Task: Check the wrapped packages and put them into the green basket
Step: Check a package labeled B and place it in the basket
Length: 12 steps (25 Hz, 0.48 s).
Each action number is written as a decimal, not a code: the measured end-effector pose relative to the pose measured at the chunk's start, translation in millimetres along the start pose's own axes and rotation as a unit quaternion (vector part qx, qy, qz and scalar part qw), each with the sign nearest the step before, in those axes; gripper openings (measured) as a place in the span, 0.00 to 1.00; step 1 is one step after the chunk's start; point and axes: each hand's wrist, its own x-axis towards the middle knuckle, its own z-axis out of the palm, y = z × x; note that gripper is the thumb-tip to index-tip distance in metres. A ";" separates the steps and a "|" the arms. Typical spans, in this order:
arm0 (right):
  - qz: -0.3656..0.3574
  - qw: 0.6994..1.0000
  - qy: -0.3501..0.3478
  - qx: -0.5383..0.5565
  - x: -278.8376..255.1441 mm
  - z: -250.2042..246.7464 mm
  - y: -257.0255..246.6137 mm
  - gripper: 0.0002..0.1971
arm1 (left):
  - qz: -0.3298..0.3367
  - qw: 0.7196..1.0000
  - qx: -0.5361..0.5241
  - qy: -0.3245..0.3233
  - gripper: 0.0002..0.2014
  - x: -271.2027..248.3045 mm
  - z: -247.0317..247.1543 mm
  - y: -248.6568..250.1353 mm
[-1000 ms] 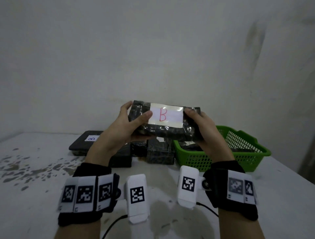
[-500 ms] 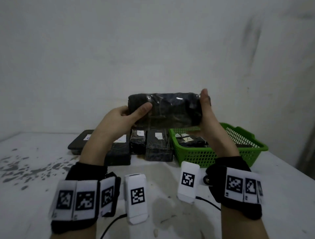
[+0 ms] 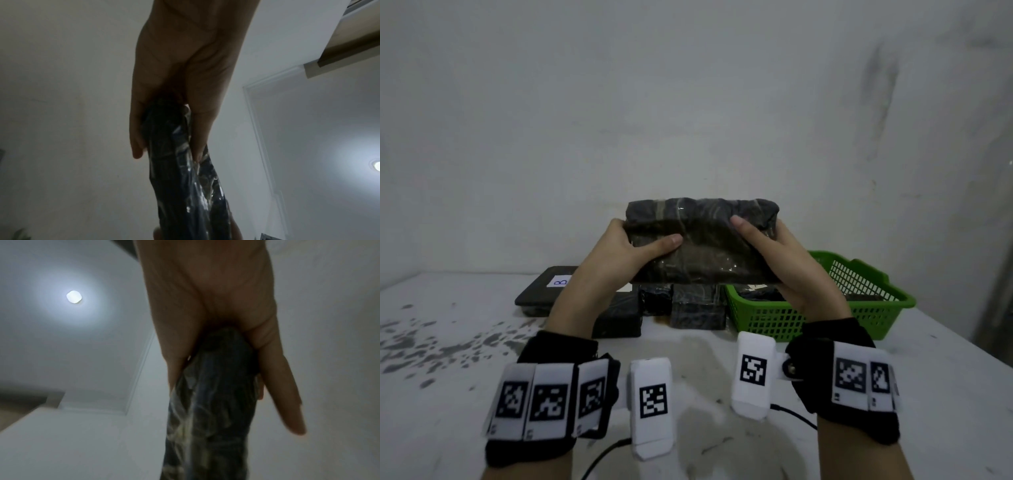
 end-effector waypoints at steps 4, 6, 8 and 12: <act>-0.055 0.997 -0.007 0.052 -1.4 -4.9 -1.4 0.19 | 0.030 0.999 -0.024 0.011 0.32 1.0 0.7 2.4; -0.065 0.997 0.028 0.044 0.0 -1.4 -1.3 0.14 | 0.043 0.999 -0.015 0.026 0.29 2.2 0.7 2.0; -0.077 0.995 0.053 0.031 1.8 3.6 -0.9 0.14 | 0.048 0.998 -0.010 0.040 0.27 4.9 0.2 0.4; -0.105 0.991 0.079 0.020 3.2 5.4 1.1 0.13 | 0.054 0.997 0.013 0.046 0.22 8.5 0.6 0.2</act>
